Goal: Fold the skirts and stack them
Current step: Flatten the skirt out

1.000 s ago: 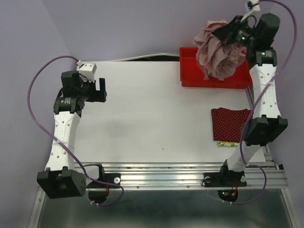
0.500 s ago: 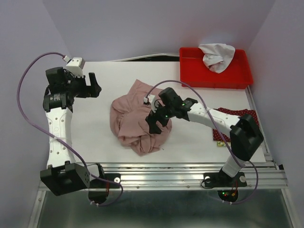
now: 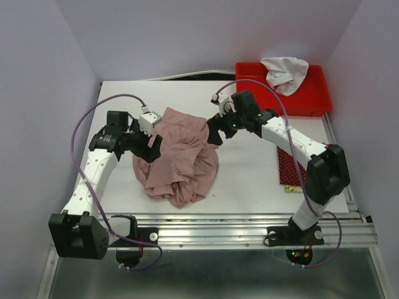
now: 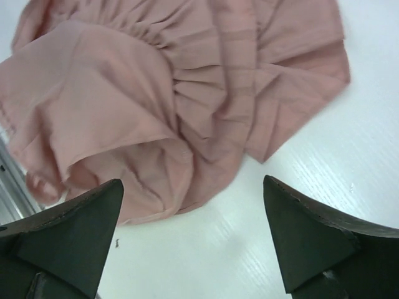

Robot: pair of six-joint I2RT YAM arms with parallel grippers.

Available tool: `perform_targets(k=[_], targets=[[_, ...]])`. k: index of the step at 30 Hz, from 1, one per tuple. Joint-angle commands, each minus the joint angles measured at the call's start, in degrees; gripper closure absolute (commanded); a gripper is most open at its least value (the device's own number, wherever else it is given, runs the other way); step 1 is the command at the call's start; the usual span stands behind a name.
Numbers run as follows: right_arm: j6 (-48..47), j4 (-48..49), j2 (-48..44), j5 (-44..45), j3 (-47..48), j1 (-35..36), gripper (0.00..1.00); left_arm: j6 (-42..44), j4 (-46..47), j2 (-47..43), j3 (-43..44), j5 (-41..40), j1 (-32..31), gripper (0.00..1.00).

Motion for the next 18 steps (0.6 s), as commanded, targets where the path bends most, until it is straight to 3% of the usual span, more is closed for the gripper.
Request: perform_targets(k=[1,4,9,18], targets=[[4.5,3.0,8.2,-0.5,4.7,-1.7,0.04,-1.4,9.4,3.0,0.0,-5.7,-0.1,0.14],[5.4,5.8,12.2,0.1,7.7,-1.7,0.05,-4.0,15.7,6.8,0.5,-9.1,0.1,0.16],[6.4,4.9,20.6,-1.9,11.7,-1.7,0.09,-5.1,18.2,16.6,7.1,-10.5,2.9,0.20],[6.1,4.0,22.1,-6.2,6.7,-1.7,0.23,-2.7,13.4,35.3,19.8,-1.4,10.3,0.21]])
